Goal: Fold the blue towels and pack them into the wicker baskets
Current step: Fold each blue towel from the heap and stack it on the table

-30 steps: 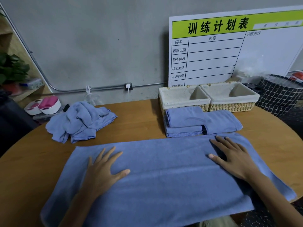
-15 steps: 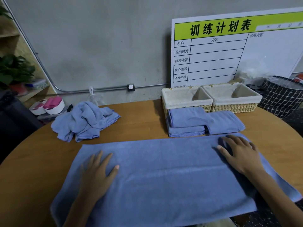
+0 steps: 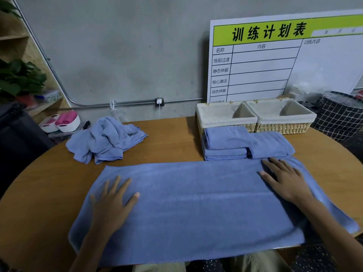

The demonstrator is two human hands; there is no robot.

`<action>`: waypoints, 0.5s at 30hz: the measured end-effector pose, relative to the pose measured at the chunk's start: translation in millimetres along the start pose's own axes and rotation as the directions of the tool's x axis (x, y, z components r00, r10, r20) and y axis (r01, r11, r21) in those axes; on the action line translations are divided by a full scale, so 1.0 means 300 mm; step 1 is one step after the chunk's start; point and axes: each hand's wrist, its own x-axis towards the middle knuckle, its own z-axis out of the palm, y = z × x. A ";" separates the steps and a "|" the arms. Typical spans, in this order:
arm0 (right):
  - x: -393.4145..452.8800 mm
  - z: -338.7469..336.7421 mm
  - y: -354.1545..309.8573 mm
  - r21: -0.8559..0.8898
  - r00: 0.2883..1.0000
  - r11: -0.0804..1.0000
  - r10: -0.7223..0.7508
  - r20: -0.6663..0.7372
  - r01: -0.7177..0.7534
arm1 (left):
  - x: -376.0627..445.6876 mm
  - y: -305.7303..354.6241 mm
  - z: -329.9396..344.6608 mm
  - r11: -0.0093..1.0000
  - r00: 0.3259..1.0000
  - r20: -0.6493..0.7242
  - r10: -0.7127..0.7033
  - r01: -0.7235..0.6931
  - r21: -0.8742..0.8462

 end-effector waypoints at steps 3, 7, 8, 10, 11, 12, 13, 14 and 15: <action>-0.001 0.010 0.026 0.039 0.996 0.999 -0.028 -0.082 0.032 | -0.017 -0.029 -0.015 0.982 0.989 -0.131 -0.072 0.048 -0.181; 0.006 0.015 0.043 0.064 0.963 0.995 -0.054 -0.264 0.073 | -0.036 -0.132 -0.020 0.986 0.985 -0.146 -0.096 0.073 -0.153; 0.010 0.016 0.043 0.058 0.958 0.995 -0.061 -0.281 0.081 | -0.039 -0.149 -0.024 0.984 0.977 -0.176 -0.124 0.099 -0.148; 0.006 0.020 0.039 0.019 0.942 0.994 -0.094 -0.321 0.105 | -0.043 -0.153 -0.038 0.983 0.957 -0.229 -0.179 0.165 -0.080; -0.002 0.019 0.032 -0.008 0.926 0.991 -0.125 -0.355 0.131 | -0.040 -0.147 -0.043 0.982 0.952 -0.242 -0.188 0.181 -0.048; -0.013 0.015 0.016 -0.028 0.904 0.986 -0.164 -0.395 0.167 | -0.031 -0.141 -0.046 0.983 0.952 -0.248 -0.182 0.177 -0.042; -0.023 0.006 -0.014 -0.032 0.877 0.976 -0.207 -0.432 0.215 | -0.016 -0.138 -0.045 0.986 0.955 -0.246 -0.167 0.157 -0.059; -0.033 -0.007 -0.064 -0.020 0.851 0.960 -0.257 -0.459 0.279 | 0.001 -0.132 -0.047 0.987 0.957 -0.244 -0.155 0.139 -0.082; -0.041 -0.017 -0.131 0.008 0.825 0.933 -0.314 -0.470 0.359 | 0.021 -0.128 -0.047 0.987 0.959 -0.241 -0.147 0.126 -0.100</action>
